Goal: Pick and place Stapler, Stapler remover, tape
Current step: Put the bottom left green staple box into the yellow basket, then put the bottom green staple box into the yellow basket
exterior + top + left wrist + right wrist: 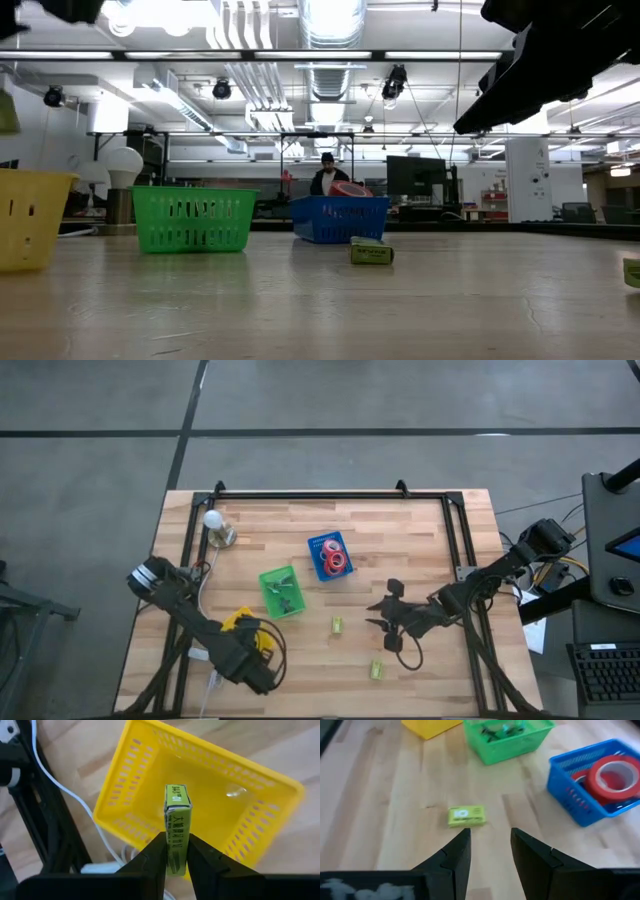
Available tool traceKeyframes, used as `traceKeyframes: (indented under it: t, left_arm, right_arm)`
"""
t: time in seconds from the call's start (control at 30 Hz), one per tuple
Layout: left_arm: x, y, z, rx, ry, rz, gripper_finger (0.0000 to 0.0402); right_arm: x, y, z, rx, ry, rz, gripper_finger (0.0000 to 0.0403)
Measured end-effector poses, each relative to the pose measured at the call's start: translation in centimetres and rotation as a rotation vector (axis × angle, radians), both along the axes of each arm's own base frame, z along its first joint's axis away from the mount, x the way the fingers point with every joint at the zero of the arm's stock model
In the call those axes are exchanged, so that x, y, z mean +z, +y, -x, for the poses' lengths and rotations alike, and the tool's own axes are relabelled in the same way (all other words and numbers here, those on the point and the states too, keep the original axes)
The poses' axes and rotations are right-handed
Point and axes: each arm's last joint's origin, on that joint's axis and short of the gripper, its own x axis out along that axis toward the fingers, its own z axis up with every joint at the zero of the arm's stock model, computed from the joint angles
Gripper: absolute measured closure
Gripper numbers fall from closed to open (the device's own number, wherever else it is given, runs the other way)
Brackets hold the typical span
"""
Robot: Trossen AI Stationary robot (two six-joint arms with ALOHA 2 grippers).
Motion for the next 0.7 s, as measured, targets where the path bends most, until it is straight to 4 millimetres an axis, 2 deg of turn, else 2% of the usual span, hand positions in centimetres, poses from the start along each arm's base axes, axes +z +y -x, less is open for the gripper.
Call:
traceKeyframes:
  t: [0.23, 0.43, 0.53, 0.7]
  left_arm:
    - [-2.1, 1.3, 0.2, -0.060, 0.078, -0.025, 0.0325]
    - [-2.9, 1.4, 0.4, -0.070, 0.096, -0.015, 0.0319]
    - [-2.9, 1.4, 0.4, -0.098, 0.099, -0.014, 0.0301]
    - [-2.9, 1.6, 0.2, -0.145, 0.059, -0.075, 0.0238]
  right_arm:
    - [-0.1, 0.3, 0.1, 0.128, 0.047, -0.018, 0.0266]
    - [-0.3, 0.7, 0.2, 0.267, 0.091, -0.041, 0.0266]
    - [-0.3, 1.0, 0.3, 0.401, 0.113, -0.011, 0.0266]
    - [-0.3, 1.8, 0.7, 0.574, 0.104, 0.064, 0.0266]
